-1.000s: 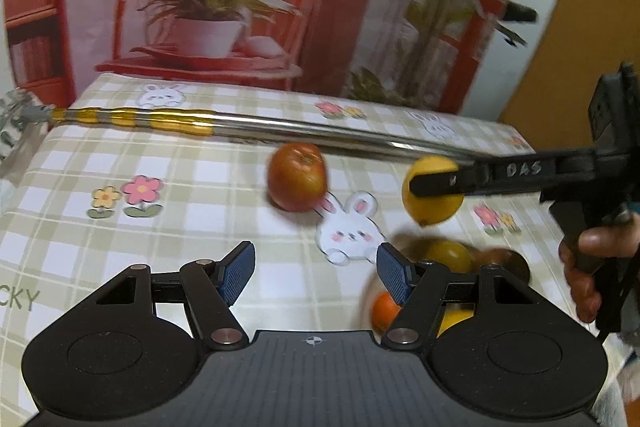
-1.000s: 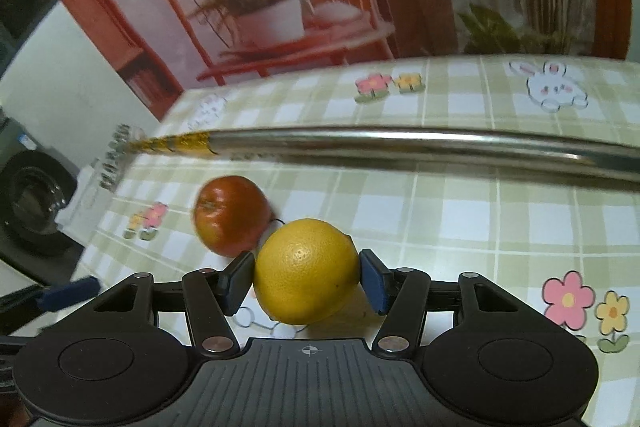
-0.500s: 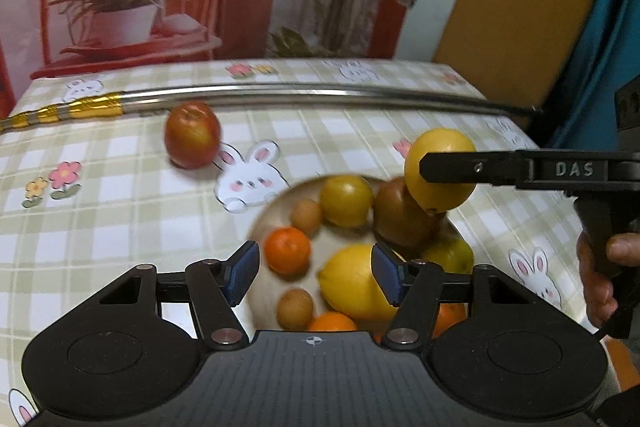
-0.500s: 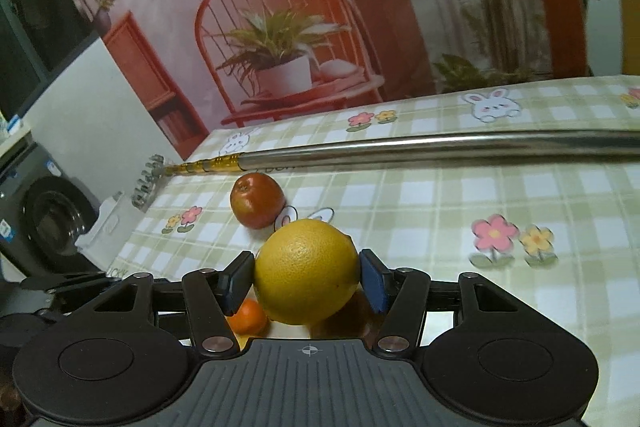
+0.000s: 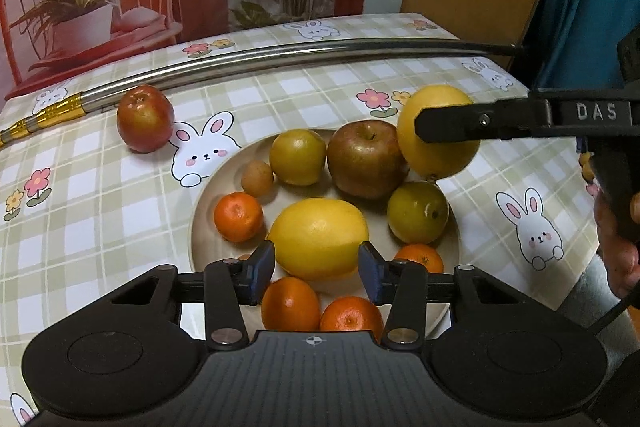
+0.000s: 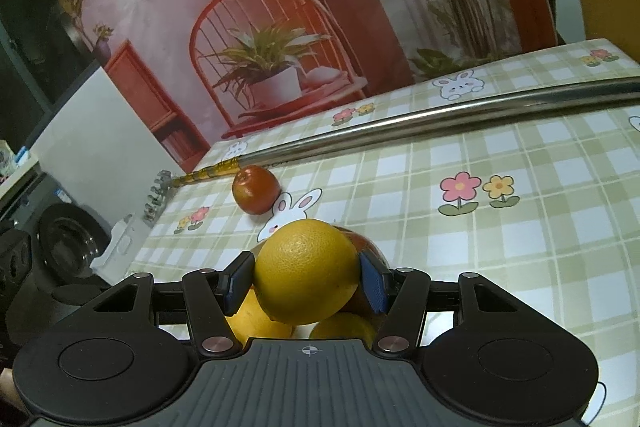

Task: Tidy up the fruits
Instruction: 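Carry the yellow lemon over the beige plate with the right gripper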

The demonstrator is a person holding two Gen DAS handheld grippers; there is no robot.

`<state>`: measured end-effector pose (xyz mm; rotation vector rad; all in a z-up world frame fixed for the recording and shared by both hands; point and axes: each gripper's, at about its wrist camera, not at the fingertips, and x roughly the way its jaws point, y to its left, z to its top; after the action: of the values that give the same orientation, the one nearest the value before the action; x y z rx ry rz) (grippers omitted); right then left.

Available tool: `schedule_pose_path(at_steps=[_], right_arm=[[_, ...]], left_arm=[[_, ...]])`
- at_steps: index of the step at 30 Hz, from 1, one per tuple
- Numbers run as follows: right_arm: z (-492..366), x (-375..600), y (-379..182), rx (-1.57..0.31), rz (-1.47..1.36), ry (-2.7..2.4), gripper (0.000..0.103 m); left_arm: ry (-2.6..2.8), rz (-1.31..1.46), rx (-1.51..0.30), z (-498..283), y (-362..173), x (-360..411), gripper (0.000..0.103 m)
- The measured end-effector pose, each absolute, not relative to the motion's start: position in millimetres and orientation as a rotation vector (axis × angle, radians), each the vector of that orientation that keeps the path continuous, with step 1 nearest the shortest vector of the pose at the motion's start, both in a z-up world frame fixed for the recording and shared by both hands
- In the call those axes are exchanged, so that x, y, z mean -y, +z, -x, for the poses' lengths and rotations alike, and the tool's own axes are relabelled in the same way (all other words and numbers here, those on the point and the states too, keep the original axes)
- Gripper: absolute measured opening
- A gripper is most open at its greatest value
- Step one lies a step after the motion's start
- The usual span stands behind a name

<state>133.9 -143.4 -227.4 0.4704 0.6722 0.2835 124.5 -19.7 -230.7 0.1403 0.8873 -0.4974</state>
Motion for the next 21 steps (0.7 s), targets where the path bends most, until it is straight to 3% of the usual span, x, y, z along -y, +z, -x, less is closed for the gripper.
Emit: schedule_pose_path(at_steps=[21], right_arm=[[-124.3, 136.3, -231.8, -0.705, -0.444, 0.305, 0.053]], left_arm=[[-0.470, -0.024, -0.857, -174.4, -229.4, 17.4, 0.050]])
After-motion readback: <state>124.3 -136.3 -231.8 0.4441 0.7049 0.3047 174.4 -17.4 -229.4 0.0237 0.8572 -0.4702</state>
